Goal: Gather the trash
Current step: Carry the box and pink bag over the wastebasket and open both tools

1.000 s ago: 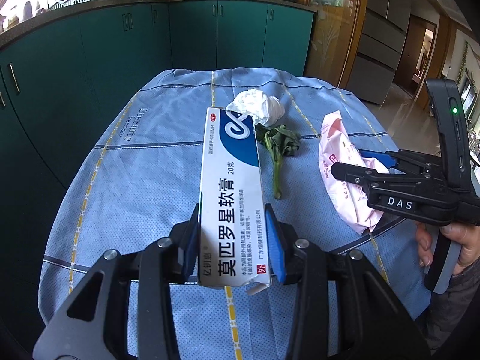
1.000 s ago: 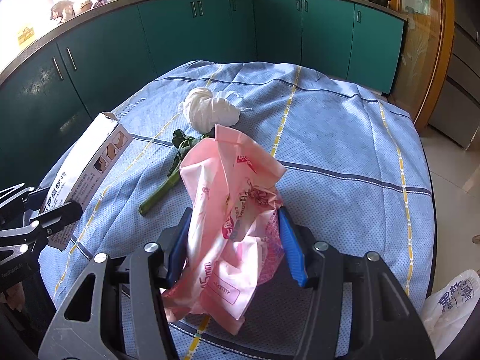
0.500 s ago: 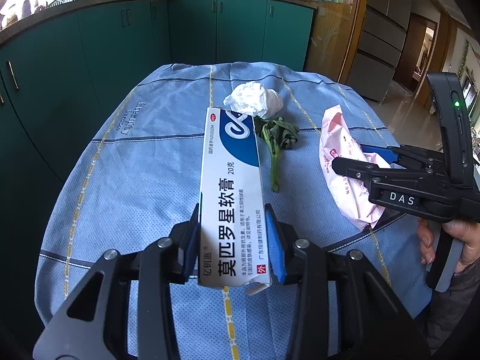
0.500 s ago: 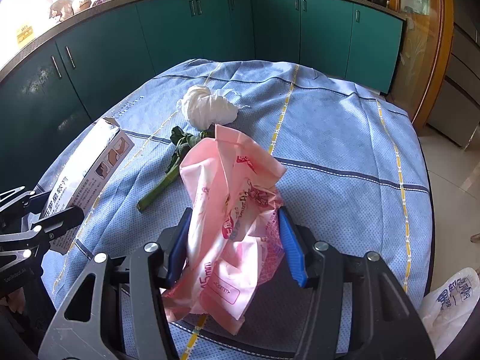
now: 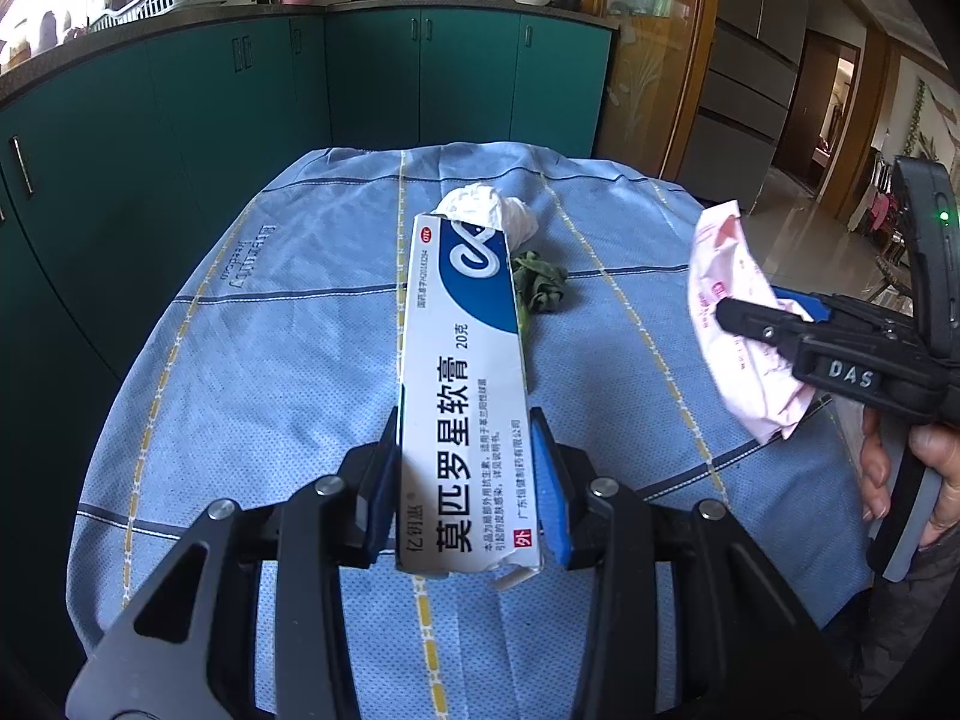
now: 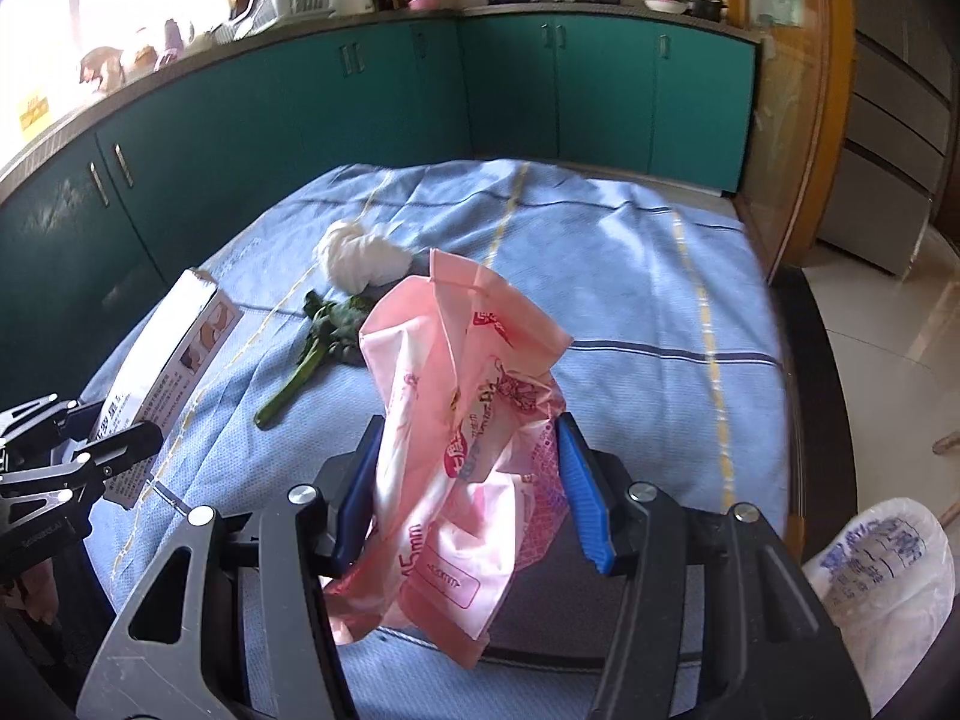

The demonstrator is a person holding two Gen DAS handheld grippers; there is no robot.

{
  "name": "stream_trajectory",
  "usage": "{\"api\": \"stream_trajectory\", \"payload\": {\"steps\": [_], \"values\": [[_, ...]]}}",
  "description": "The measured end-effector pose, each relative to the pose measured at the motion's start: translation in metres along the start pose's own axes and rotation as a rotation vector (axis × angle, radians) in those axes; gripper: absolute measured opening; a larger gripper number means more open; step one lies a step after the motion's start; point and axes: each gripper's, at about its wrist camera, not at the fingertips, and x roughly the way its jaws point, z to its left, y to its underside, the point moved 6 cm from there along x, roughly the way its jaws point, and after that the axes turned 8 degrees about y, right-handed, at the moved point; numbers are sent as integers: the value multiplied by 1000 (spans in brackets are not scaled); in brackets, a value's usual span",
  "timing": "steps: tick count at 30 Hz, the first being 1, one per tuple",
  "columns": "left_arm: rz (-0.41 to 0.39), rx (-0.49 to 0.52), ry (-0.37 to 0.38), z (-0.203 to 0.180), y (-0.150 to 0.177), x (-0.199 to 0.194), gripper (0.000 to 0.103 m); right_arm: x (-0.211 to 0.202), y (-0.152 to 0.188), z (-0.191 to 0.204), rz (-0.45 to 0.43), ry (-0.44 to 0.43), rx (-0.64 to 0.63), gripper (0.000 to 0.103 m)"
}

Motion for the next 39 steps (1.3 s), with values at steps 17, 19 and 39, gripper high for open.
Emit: {"api": "stream_trajectory", "payload": {"steps": [17,19,39], "values": [[42,184,215,-127,0,23,40,-45,85,-191,84,343,402,55],[53,220,260,-154,0,32,40,-47,104,-208,130,402,432,55],[128,407,603,-313,29,62,75,-134,143,-294,-180,584,955,83]]}}
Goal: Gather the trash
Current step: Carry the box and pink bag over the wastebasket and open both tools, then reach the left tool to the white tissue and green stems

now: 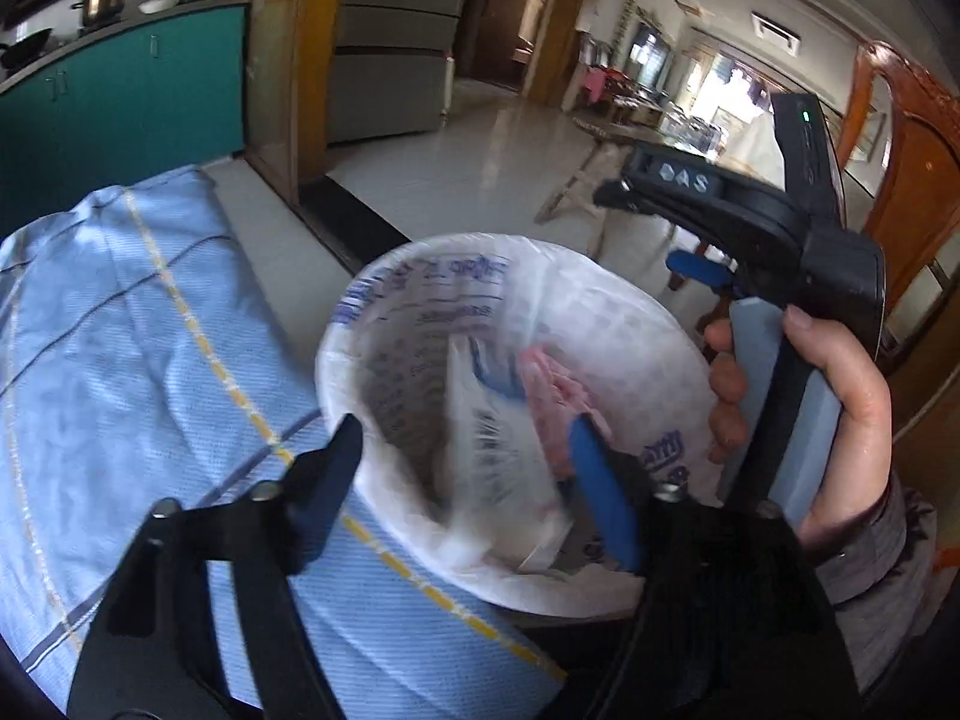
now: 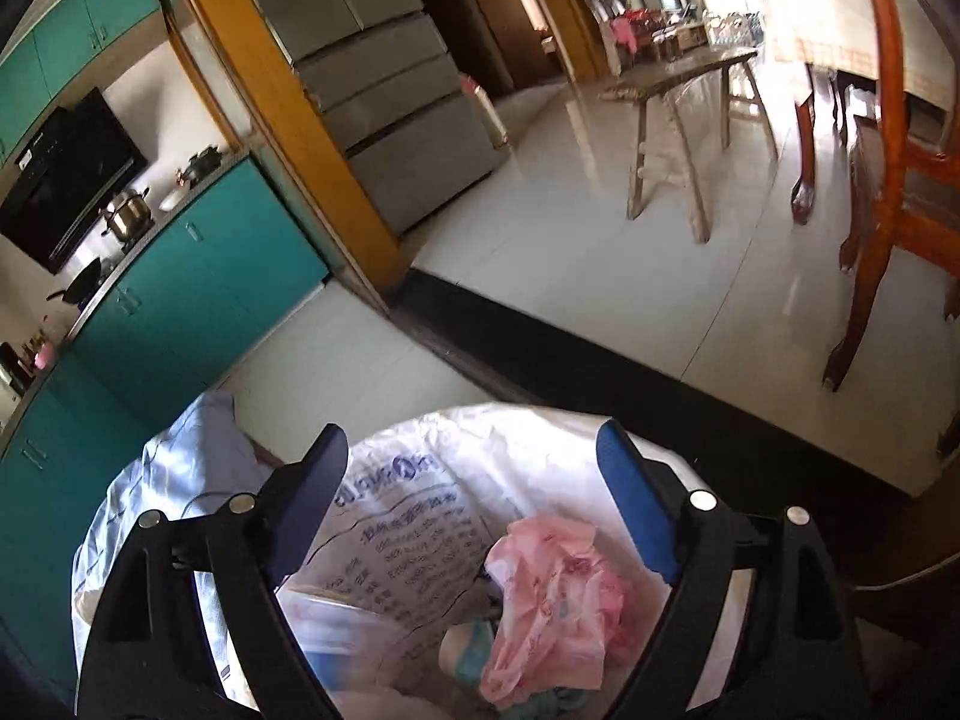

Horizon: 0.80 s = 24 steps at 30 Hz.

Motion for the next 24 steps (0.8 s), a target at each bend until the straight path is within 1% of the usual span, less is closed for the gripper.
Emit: {"api": "stream_trajectory", "payload": {"steps": [1,3,5,6,7,8,9,10,12,13,15,16,17,18,19,22,24], "values": [[-12,-22,-12,10,-1,-5,75,2,2,5,11,-7,-13,83],[-42,-71,-77,38,-3,-22,75,6,6,19,25,-25,-48,83],[-99,-126,-209,81,-6,-50,75,8,9,29,40,-49,-78,83],[-119,-156,-263,99,-7,-62,75,10,13,39,55,-67,-96,83],[-141,-211,-339,127,-8,-78,77,11,15,46,64,-75,-110,83],[-150,-260,-393,151,-9,-91,78,13,20,56,75,-87,-133,83],[-158,-341,-466,185,-8,-108,78,13,24,66,83,-97,-154,83],[-172,-415,-512,215,-6,-123,78,14,26,74,88,-104,-171,83],[-207,-504,-542,259,-5,-143,78,14,36,96,103,-136,-216,83],[-203,-525,-553,278,-5,-147,78,14,40,106,113,-155,-232,83],[-162,-535,-555,297,-9,-140,72,12,48,125,139,-200,-268,83],[-143,-541,-540,306,-9,-137,57,10,54,139,154,-242,-294,83],[-130,-547,-523,313,-7,-137,42,8,58,148,160,-266,-310,83],[-117,-552,-513,320,-5,-137,37,6,64,161,166,-293,-338,83],[-110,-549,-520,324,-4,-136,28,4,70,172,167,-310,-364,83],[-125,-518,-524,328,-2,-146,23,-4,90,207,169,-381,-469,83],[-134,-519,-495,321,5,-161,22,-9,102,224,180,-424,-525,83]]}}
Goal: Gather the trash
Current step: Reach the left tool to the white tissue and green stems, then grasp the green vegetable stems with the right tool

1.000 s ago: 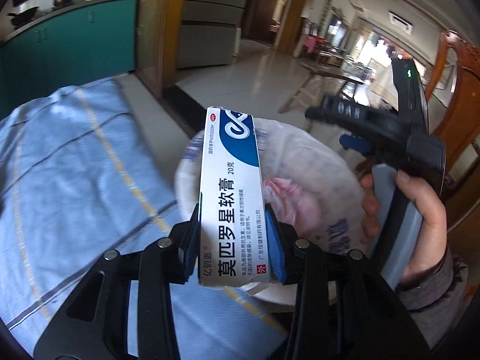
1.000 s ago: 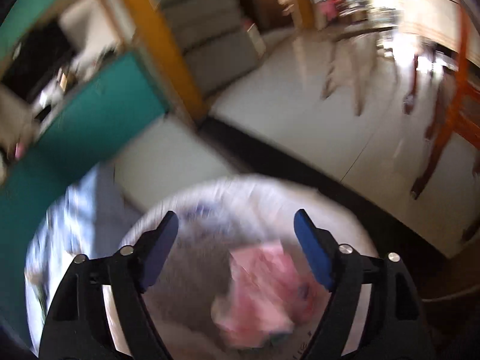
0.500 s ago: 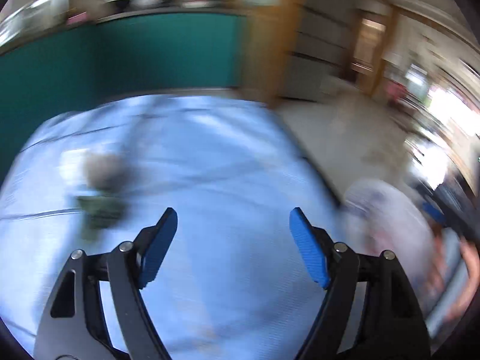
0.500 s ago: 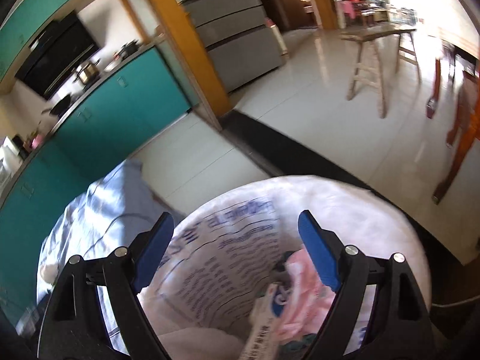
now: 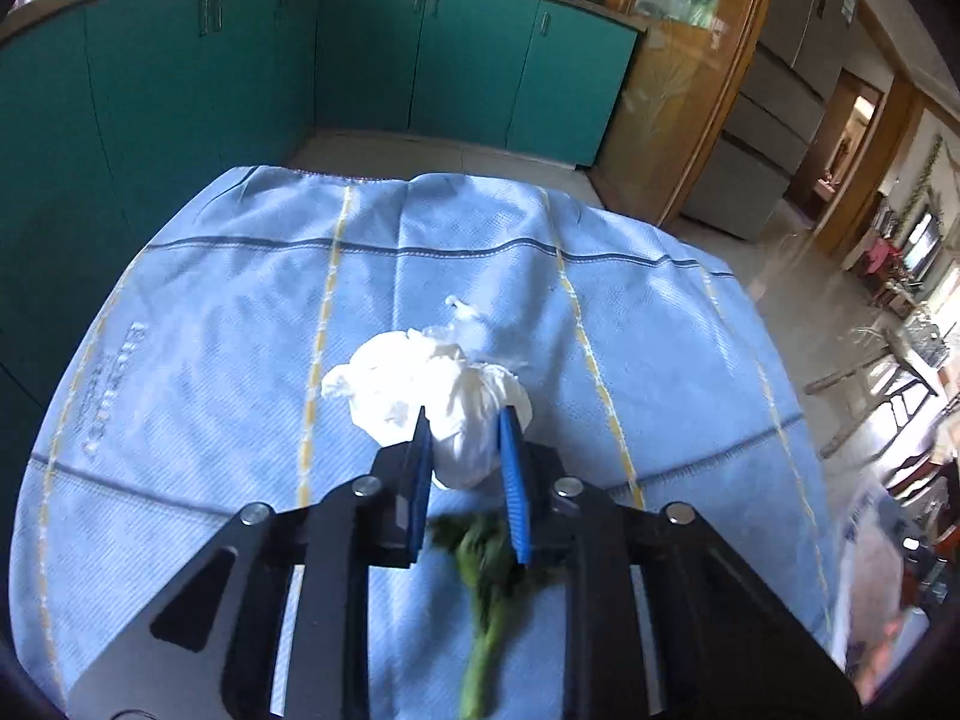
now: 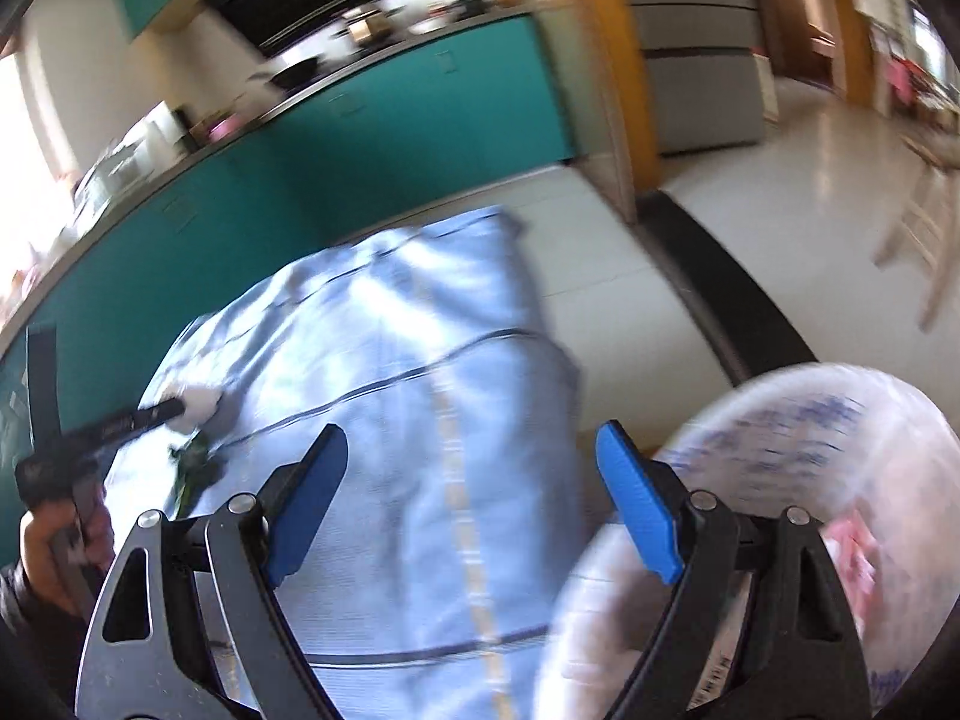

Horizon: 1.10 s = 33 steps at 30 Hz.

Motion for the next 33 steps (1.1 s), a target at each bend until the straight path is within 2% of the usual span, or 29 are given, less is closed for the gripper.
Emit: {"api": "stream_trajectory", "payload": {"steps": [3,5,8,11,17,18,21,23,26,27,28,29,32,33], "values": [[-15,-3,45,4,24,-38,22,6,5,35,37,-86,-83,85],[-17,13,41,12,47,-65,22,8,9,61,46,-120,-150,86],[1,89,-36,25,87,-98,23,16,22,106,84,-177,-253,86],[29,137,-107,38,108,-110,23,29,31,144,131,-218,-299,86],[35,94,-58,57,115,-120,27,68,48,204,252,-207,-311,87],[38,91,-50,58,118,-121,29,70,47,213,237,-183,-317,87],[43,96,-25,61,119,-120,31,78,47,237,281,-180,-290,87],[41,102,-10,61,121,-123,37,81,47,249,287,-157,-296,87],[34,104,14,63,123,-128,44,81,45,271,246,-74,-358,87],[31,102,29,64,124,-131,47,84,43,274,232,-52,-362,85],[29,102,39,64,125,-133,51,84,40,277,215,-27,-360,79],[23,99,50,66,126,-136,55,84,40,276,214,-20,-361,67],[21,95,76,67,128,-140,60,84,44,281,209,29,-409,46],[19,95,79,68,128,-140,61,83,45,281,201,41,-427,42]]}}
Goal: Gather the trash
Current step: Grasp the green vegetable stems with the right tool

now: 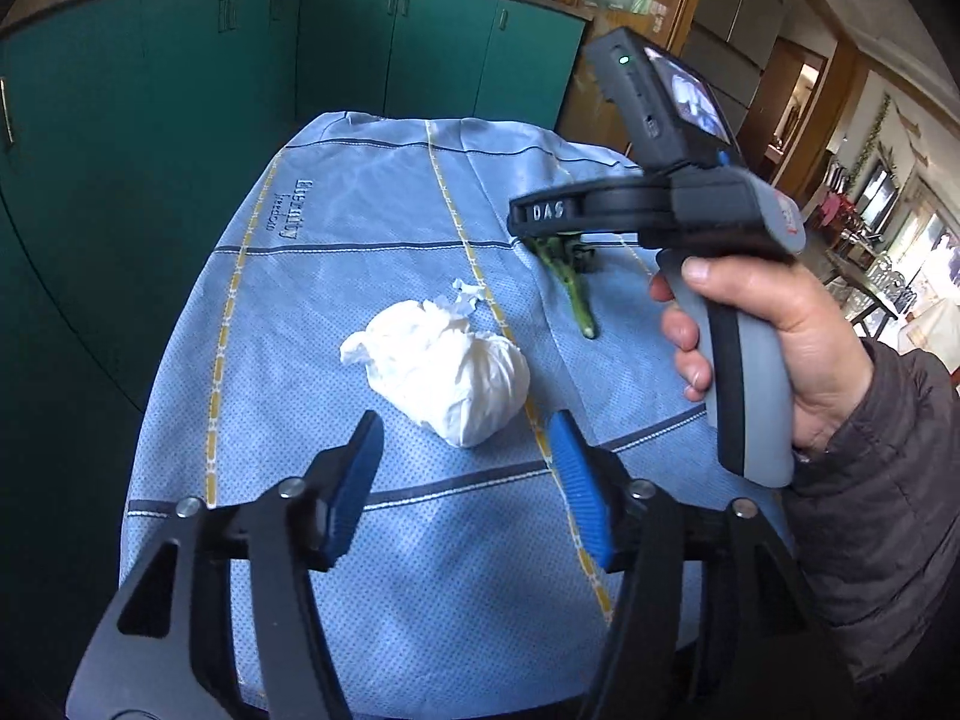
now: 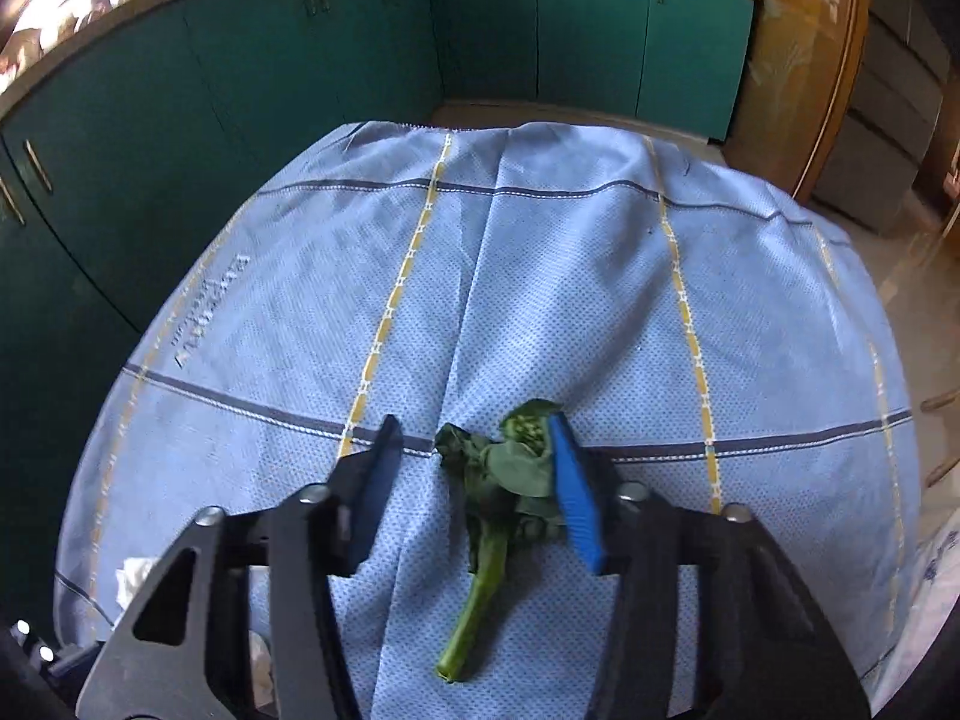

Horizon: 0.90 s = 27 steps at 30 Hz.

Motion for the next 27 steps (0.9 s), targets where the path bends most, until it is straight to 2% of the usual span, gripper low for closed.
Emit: {"api": "stream_trajectory", "payload": {"steps": [3,5,8,18,22,25,27], "values": [[-15,-3,10,2,-1,-6,64,-4,6,0,-16,31,-31,28],[-43,-7,10,5,-2,-15,70,-7,14,-9,-14,37,-28,17],[-59,-23,17,12,-1,-24,72,-15,26,-24,-3,14,6,11],[-55,-71,25,34,3,-27,74,-82,107,-87,-9,-53,197,11],[-64,-72,33,31,-1,-29,76,-101,132,-95,-19,-48,232,11],[-79,-54,9,25,-8,-31,78,-109,146,-98,-17,-16,216,11],[-90,-42,-5,19,-11,-32,79,-111,150,-101,-16,-7,225,15]]}}
